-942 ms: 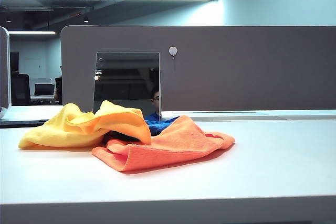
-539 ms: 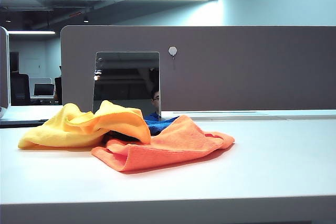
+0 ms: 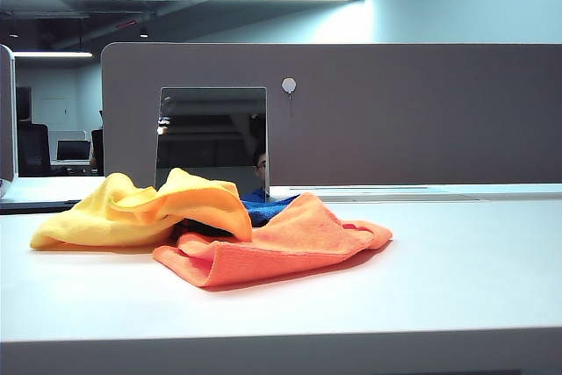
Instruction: Pick up a rag that is the same color as the top surface of the Rubik's Cube and cover the cube with it.
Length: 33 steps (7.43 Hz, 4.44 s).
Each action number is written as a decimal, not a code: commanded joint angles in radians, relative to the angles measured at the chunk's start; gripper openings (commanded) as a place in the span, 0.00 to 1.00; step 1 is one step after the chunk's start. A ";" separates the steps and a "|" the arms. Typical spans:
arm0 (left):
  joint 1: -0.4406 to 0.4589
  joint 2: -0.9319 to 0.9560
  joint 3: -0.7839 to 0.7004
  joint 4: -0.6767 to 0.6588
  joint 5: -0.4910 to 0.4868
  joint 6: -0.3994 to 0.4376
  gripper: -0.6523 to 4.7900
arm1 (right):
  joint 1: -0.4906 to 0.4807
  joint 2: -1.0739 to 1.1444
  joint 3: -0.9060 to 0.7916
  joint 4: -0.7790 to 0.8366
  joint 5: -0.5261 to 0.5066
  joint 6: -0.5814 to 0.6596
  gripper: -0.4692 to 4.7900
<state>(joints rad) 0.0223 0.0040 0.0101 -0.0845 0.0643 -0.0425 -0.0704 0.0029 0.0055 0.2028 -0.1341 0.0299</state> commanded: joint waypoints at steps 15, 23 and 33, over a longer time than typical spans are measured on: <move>-0.002 0.000 0.001 0.217 0.058 0.013 0.11 | 0.089 -0.001 0.000 0.002 0.113 -0.061 0.08; -0.002 0.000 0.001 0.176 0.003 0.053 0.11 | 0.091 -0.001 0.000 0.003 0.113 -0.061 0.08; -0.002 0.000 0.001 0.168 0.003 0.053 0.11 | 0.091 -0.001 0.000 0.003 0.113 -0.061 0.08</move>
<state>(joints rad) 0.0219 0.0032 0.0097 0.0769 0.0677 0.0074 0.0193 0.0029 0.0055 0.1925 -0.0219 -0.0273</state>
